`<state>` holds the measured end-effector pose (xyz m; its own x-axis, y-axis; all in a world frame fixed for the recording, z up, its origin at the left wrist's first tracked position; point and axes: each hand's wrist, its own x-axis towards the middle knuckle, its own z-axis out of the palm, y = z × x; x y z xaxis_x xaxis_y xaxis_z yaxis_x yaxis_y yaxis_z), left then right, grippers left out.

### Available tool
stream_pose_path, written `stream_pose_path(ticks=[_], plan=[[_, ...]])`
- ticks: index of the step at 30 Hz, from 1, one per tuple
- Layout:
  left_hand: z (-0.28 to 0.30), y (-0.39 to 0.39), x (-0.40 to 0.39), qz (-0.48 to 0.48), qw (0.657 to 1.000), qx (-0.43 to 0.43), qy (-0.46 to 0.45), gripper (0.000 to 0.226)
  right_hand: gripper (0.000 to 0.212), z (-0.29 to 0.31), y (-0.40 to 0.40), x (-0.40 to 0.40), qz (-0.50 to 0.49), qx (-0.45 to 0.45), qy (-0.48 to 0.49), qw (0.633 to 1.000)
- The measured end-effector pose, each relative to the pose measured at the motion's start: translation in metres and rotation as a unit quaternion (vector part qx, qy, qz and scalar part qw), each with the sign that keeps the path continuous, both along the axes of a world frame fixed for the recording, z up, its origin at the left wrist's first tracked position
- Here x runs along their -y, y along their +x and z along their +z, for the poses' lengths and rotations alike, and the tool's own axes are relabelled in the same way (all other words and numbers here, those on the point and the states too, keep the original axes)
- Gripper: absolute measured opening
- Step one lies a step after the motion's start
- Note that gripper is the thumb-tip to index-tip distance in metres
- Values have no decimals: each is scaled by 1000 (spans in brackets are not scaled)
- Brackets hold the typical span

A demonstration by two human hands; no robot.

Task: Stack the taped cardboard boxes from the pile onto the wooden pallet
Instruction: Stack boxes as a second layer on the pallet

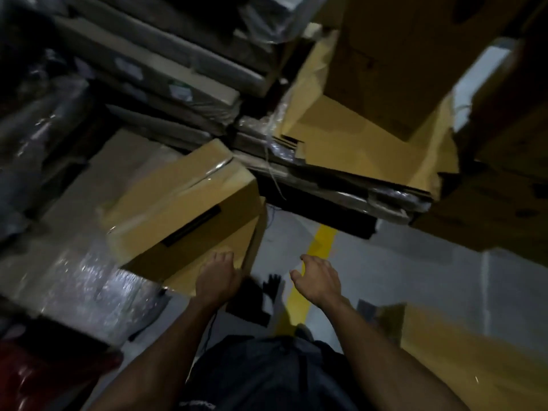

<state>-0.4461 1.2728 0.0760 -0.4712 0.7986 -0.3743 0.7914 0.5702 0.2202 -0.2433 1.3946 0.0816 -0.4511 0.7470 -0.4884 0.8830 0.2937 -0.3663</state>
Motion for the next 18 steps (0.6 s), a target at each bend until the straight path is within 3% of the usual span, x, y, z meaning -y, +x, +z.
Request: stream_pose_path(ticks=[5, 10, 18], plan=[[7, -20, 2, 95, 995, -17, -6, 52, 61, -3, -42, -38, 105, -1, 1, 995], [11, -55, -7, 149, 988, -26, -24, 55, 58, -7, -84, -50, 142, -12, -11, 990], [-14, -169, -30, 128, 992, 3, 22, 43, 51, -25, -163, -40, 62, 6, -22, 998]])
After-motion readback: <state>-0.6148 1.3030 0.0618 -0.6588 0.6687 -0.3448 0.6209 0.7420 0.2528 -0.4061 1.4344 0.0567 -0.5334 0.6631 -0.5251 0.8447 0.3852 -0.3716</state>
